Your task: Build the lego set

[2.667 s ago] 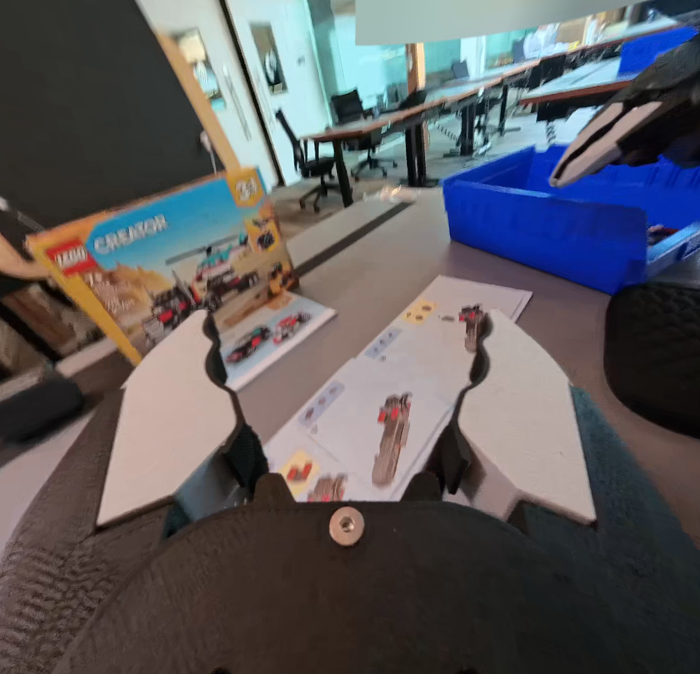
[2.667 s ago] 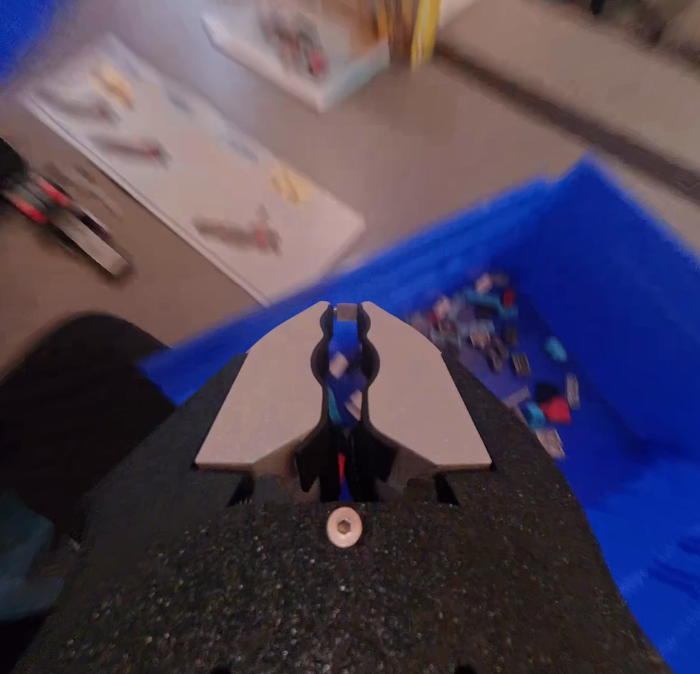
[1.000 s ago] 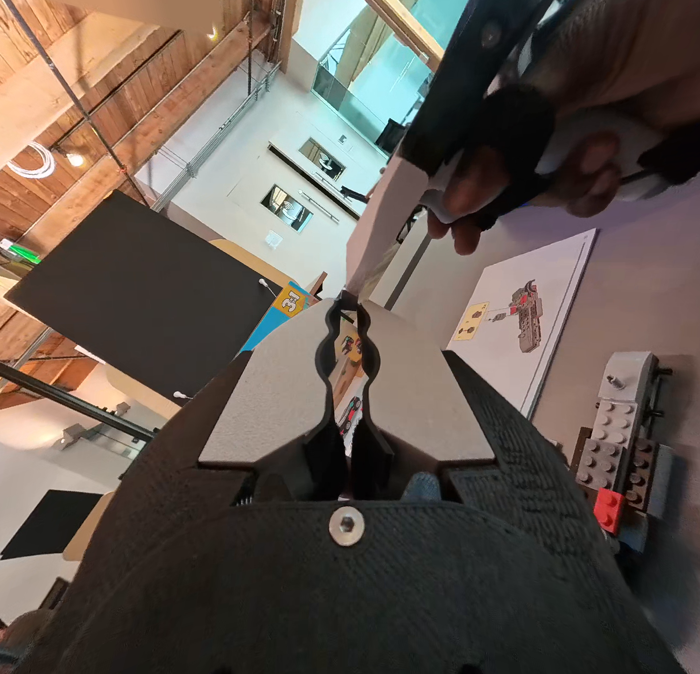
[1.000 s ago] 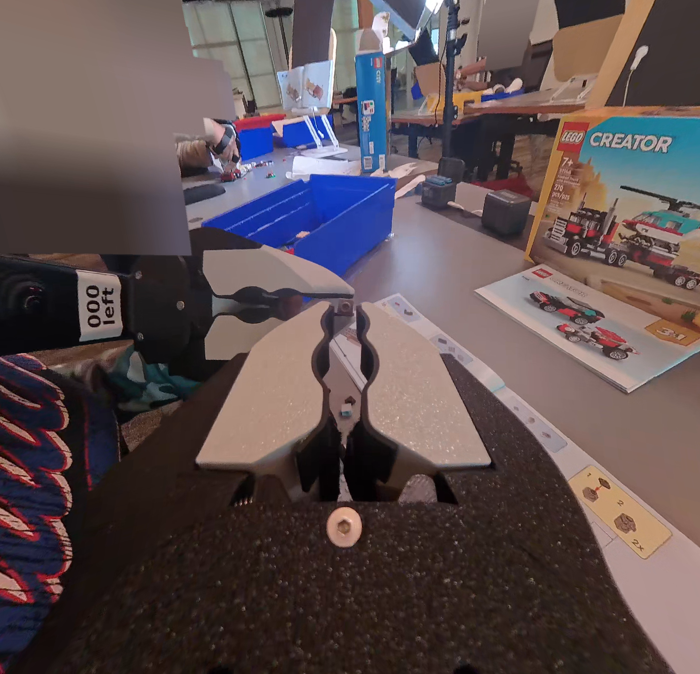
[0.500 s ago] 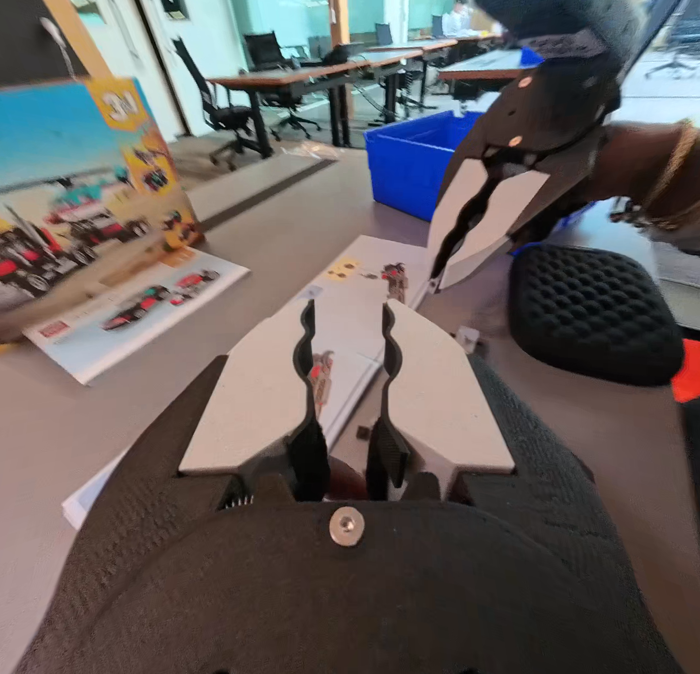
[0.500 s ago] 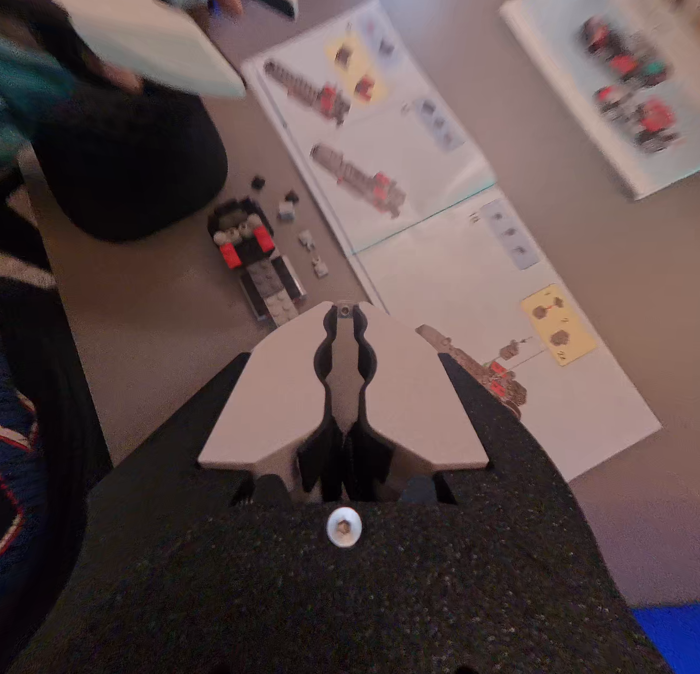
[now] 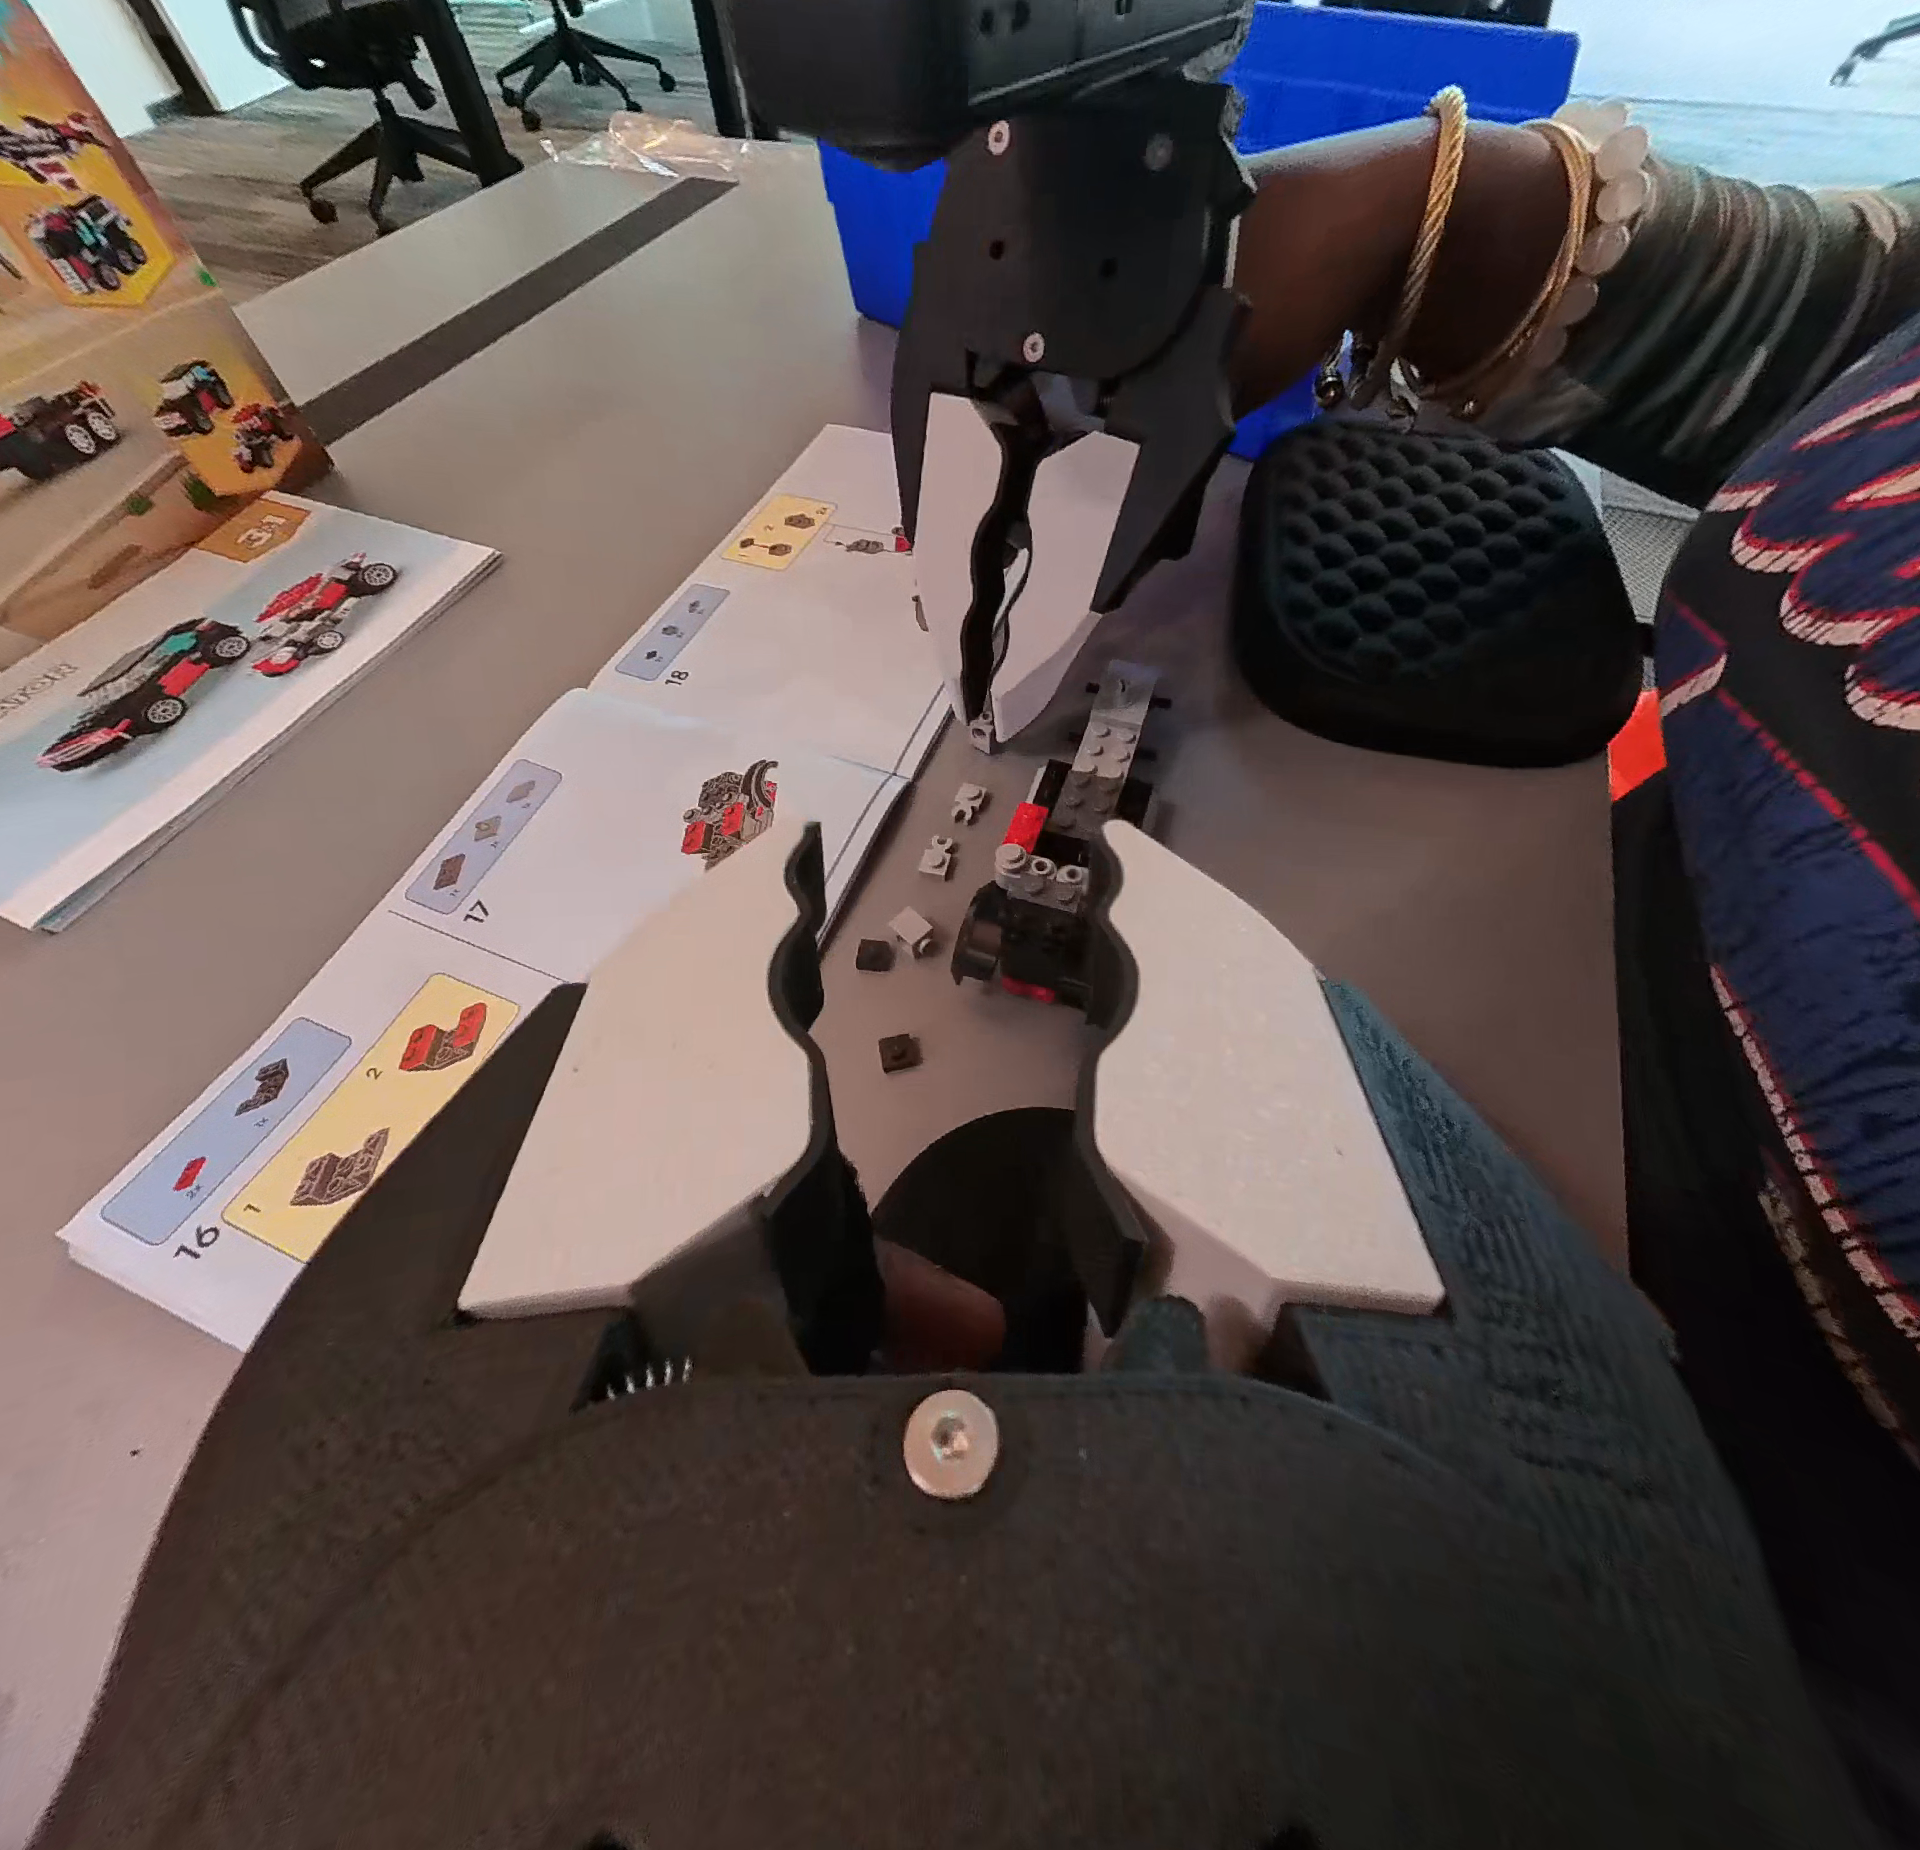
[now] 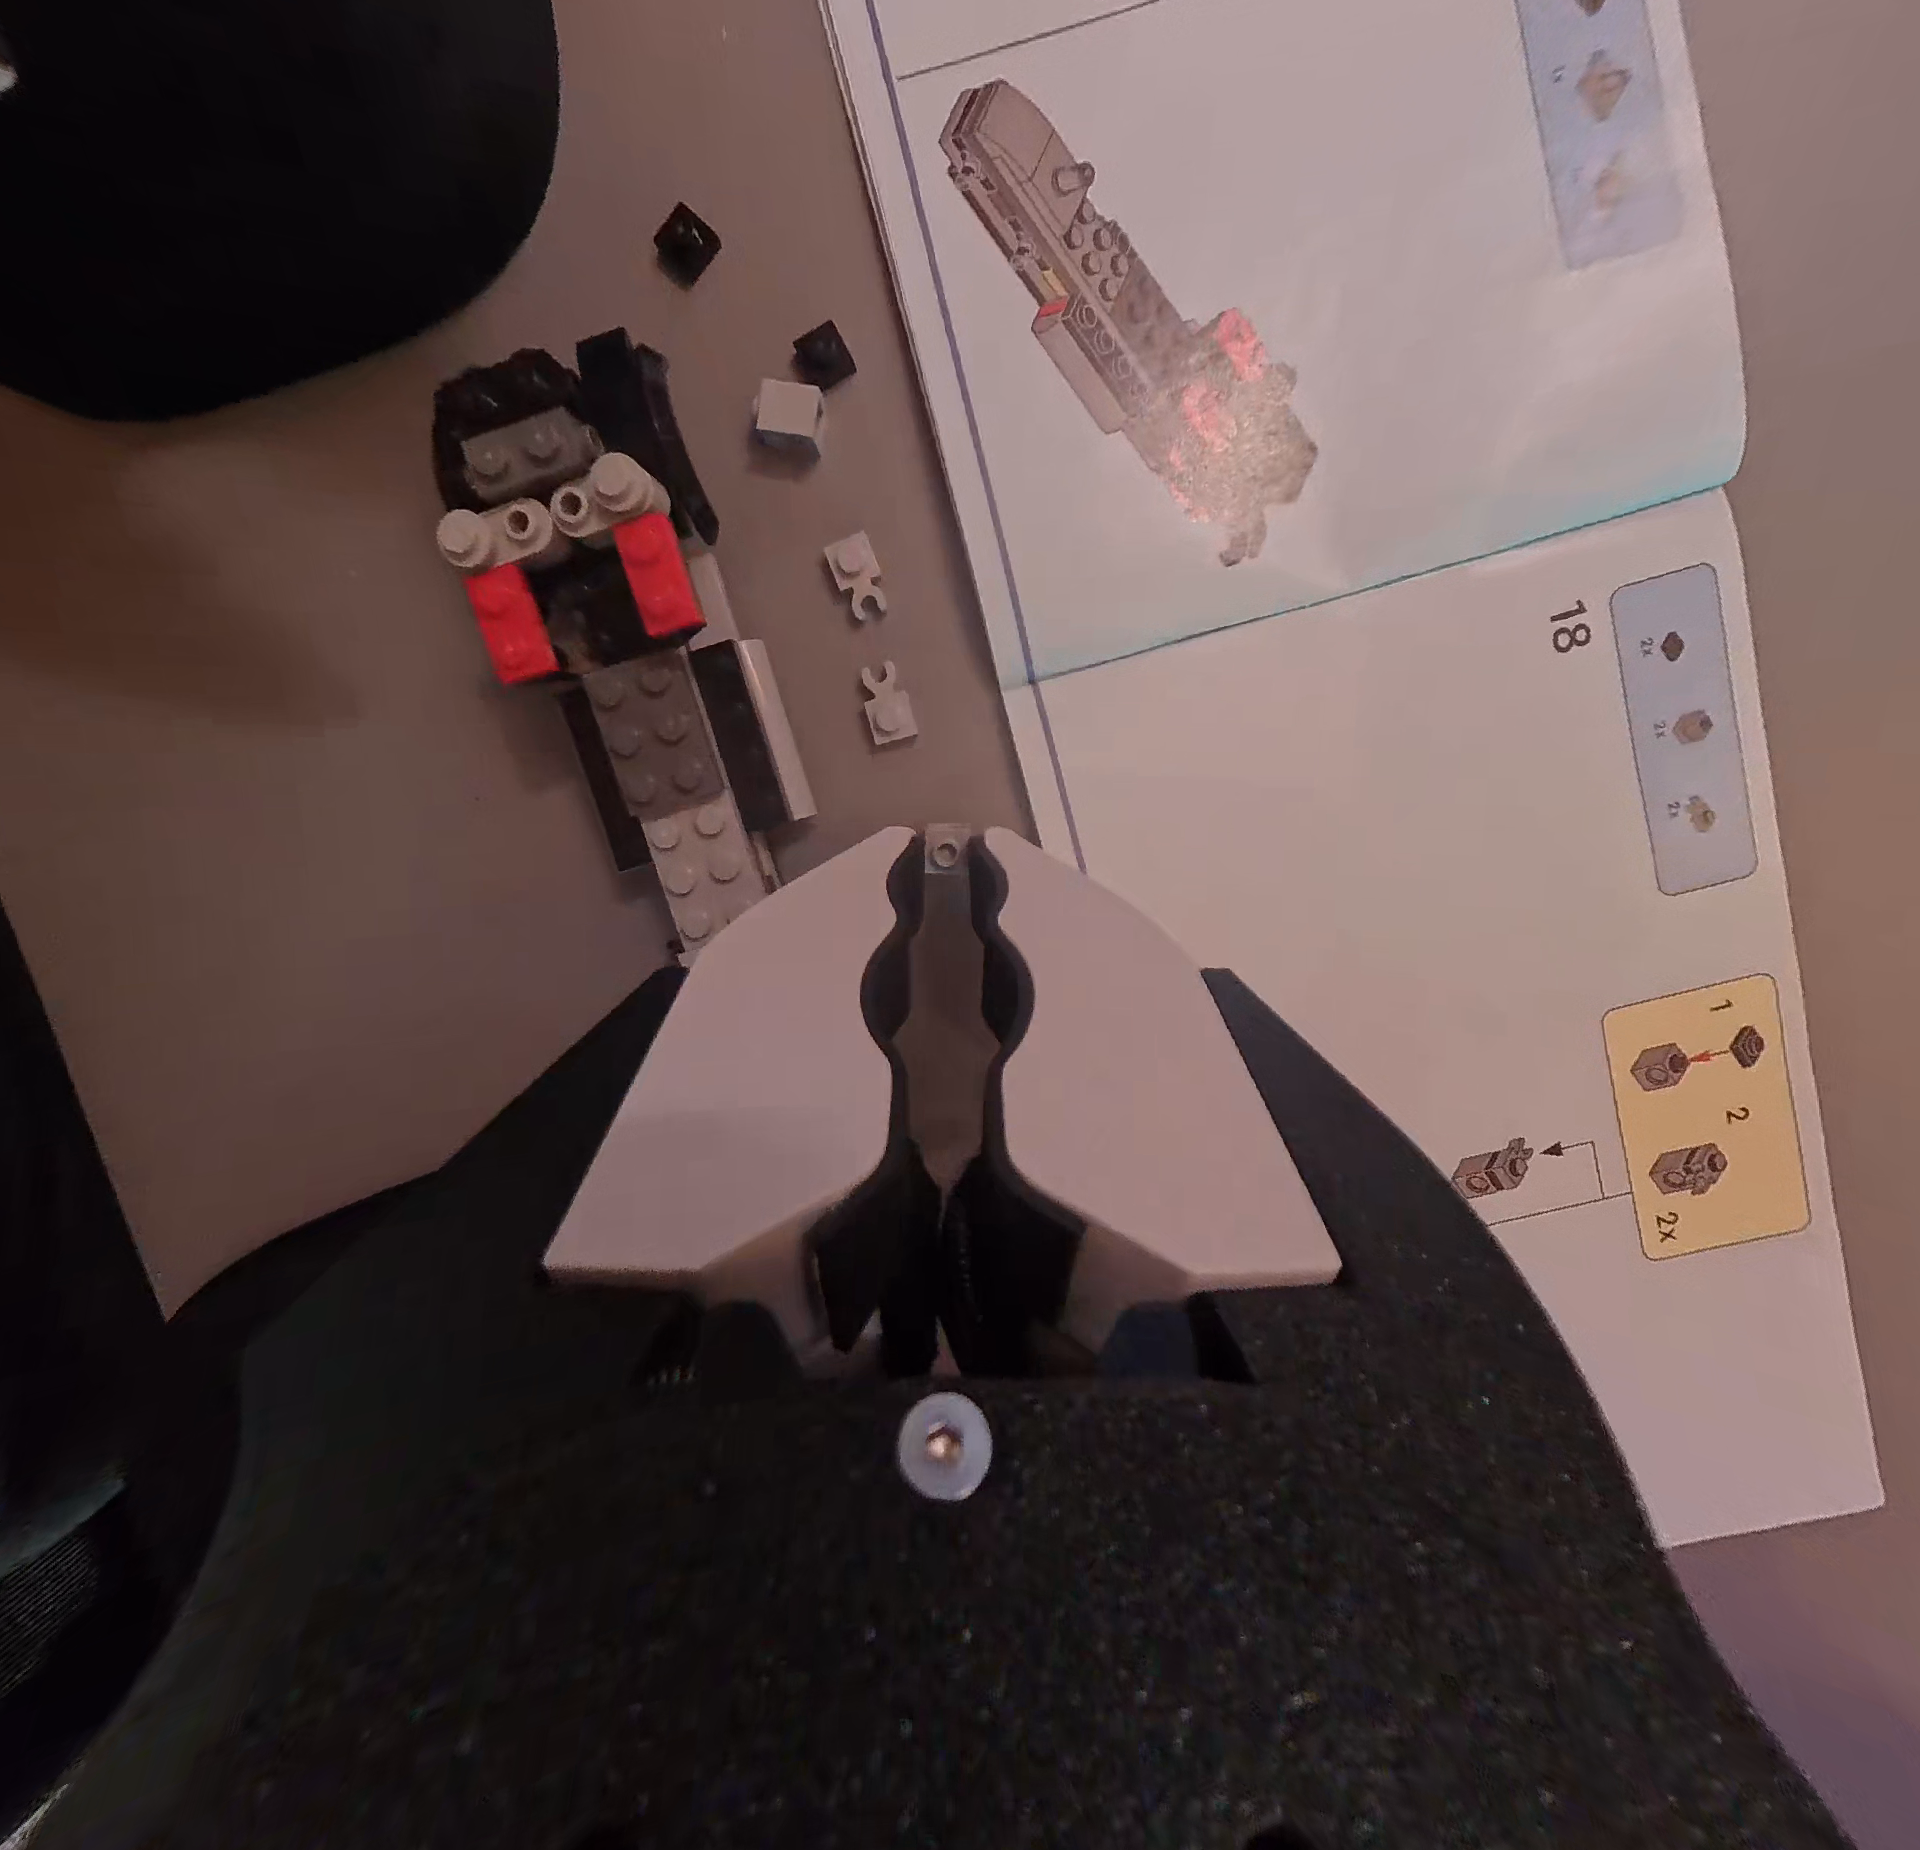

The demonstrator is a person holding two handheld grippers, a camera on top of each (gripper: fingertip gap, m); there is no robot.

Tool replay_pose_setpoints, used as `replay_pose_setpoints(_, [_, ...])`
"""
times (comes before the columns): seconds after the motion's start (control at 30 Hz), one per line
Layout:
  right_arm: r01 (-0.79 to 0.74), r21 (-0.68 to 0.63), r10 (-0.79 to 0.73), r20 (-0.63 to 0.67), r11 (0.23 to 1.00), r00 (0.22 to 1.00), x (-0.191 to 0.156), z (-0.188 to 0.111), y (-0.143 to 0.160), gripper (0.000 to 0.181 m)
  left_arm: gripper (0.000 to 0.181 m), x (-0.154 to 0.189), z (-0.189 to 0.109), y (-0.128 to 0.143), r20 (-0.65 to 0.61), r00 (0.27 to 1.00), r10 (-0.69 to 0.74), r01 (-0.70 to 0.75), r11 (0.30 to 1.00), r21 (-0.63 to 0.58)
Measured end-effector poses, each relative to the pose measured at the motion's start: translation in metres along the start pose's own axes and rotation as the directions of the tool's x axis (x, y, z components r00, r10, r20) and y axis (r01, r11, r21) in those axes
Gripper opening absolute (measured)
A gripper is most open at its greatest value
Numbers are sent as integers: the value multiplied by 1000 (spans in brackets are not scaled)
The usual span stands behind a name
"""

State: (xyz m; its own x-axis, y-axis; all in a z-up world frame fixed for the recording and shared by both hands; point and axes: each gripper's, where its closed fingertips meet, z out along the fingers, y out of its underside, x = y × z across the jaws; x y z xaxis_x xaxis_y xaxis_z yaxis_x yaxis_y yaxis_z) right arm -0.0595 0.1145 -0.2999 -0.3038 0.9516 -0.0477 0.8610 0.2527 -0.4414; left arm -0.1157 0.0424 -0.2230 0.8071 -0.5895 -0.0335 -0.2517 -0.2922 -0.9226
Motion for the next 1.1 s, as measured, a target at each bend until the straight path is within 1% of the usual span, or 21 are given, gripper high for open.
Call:
replay_pose_setpoints(0.13, [3,2,-3,-2,1000,1000,-1,0,0,10,51,2,3,4,-13,1000,-1,1,1000,-21])
replay_pose_setpoints(0.27, [-33,83,32,9,996,999,-1,-8,-6,16,52,5,6,7,-26,1000,0,-1,999,-48])
replay_pose_setpoints(0.3, [-51,128,50,15,991,999,-1,-11,-8,20,52,6,7,8,-30,1000,2,-3,999,-54])
replay_pose_setpoints(0.37, [-106,259,105,16,960,994,5,-19,-16,27,52,7,9,10,-36,999,4,-7,998,-65])
replay_pose_setpoints(0.43, [-178,409,196,-3,895,981,19,-32,-19,33,52,7,10,12,-33,999,1,-3,998,-70])
replay_pose_setpoints(0.47, [-209,463,245,-19,862,969,27,-38,-16,34,51,6,10,13,-25,1000,-1,-1,997,-71])
replay_pose_setpoints(0.53, [-239,516,324,-80,823,943,44,-50,-1,34,40,0,8,13,2,1000,5,-5,998,-70])
replay_pose_setpoints(0.6, [-231,528,359,-152,817,921,56,-60,18,35,32,-9,5,15,19,999,29,-28,996,-85])
replay_pose_setpoints(0.67, [-229,548,382,-184,805,906,62,-69,31,37,27,-18,4,22,21,997,78,-74,986,-148])
replay_pose_setpoints(0.73, [-247,512,415,-244,823,877,70,-73,53,37,24,-22,6,30,-25,990,140,-142,963,-228])
replay_pose_setpoints(0.8, [-264,498,432,-260,826,863,72,-76,67,37,23,-22,13,38,-103,975,195,-217,932,-290])
replay_pose_setpoints(0.83, [-269,507,441,-256,819,860,71,-78,70,37,21,-22,16,42,-143,966,214,-250,915,-316])
replay_pose_setpoints(0.93, [-263,537,445,-243,802,862,68,-83,69,37,17,-23,28,49,-256,932,256,-340,863,-374])
replay_pose_setpoints(1.03, [-249,534,429,-243,808,870,65,-81,65,37,17,-18,35,51,-379,887,265,-410,829,-380])
replay_pose_setpoints(1.1, [-240,528,418,-248,815,874,65,-80,64,37,17,-16,39,52,-433,861,265,-441,813,-380])
